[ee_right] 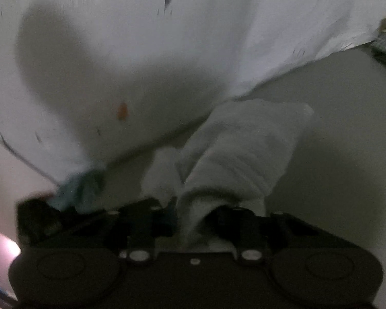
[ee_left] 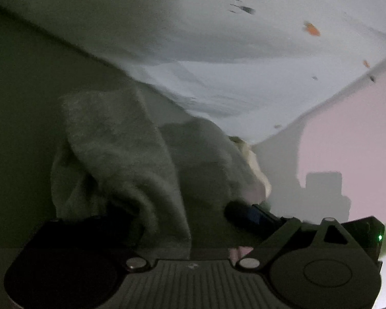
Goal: Fold clothes
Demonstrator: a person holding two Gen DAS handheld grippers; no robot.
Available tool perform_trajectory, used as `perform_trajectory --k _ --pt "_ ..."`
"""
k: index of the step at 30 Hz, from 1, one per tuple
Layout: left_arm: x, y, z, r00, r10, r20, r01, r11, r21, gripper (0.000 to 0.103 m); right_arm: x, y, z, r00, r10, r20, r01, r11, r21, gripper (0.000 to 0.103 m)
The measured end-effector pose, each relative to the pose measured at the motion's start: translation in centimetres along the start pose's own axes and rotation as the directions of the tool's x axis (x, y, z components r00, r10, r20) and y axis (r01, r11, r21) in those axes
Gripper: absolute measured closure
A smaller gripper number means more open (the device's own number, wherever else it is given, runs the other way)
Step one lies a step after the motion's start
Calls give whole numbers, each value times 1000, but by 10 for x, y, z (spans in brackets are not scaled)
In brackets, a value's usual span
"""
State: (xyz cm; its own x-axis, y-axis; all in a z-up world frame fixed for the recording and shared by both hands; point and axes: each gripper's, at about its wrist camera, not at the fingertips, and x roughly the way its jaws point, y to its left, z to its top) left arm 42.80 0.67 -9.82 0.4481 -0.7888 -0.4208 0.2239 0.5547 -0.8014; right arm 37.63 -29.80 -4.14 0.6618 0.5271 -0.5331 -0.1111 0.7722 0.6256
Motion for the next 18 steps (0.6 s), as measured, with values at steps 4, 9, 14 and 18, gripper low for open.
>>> perform_trajectory --k 4,9,14,18 --pt "32 -11 3 998 -4 -57 4 1000 2 21 -15 -14 12 998 -42 48 44 999 -29 86" --pt "51 1 -5 975 209 -80 -204 977 60 21 1 -61 0 974 -227 -3 226 969 -96 83" --pt "37 23 -1 927 370 -63 -368 929 41 21 -2 -102 0 942 -335 5 335 939 -74 53" --pt "26 40 -3 879 471 -79 -470 882 27 19 4 -131 2 907 -419 -35 414 904 -109 35"
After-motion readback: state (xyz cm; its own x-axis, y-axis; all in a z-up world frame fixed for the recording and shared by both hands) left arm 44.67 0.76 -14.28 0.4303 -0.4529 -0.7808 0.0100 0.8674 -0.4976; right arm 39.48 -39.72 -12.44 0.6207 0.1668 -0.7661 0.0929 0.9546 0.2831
